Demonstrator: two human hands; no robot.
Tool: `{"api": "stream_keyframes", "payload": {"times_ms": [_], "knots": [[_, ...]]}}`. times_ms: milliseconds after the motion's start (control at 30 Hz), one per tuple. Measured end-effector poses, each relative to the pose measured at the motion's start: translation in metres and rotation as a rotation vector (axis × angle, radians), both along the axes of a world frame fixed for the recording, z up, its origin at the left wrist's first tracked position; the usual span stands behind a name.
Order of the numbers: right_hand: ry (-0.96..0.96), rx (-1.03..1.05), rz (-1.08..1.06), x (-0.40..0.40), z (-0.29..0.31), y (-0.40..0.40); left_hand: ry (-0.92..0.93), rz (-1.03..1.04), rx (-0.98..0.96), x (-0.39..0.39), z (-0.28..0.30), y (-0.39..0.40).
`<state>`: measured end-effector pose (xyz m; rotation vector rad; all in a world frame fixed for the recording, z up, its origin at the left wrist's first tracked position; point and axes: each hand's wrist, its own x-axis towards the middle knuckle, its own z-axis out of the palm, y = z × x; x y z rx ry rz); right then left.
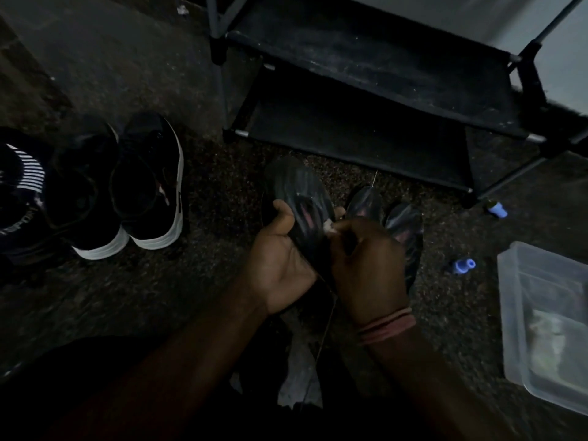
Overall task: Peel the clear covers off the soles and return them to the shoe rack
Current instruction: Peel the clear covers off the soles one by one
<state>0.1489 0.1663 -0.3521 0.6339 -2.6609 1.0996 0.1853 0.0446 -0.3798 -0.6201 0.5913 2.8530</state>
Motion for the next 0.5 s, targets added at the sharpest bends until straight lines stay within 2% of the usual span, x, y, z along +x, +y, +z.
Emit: {"api": "stream_keyframes", "payload": {"times_ms": [167, 367, 500], "knots": [[-0.065, 0.001, 0.177, 0.028, 0.003, -0.023, -0.02, 0.05, -0.036, -0.002, -0.004, -0.012], [-0.003, -0.005, 0.006, 0.003, 0.0, -0.001, 0.023, 0.02, -0.006, -0.001, 0.002, -0.004], [-0.074, 0.031, 0.187, 0.027, 0.001, -0.021, -0.009, 0.057, -0.018, -0.003, -0.003, -0.012]]}}
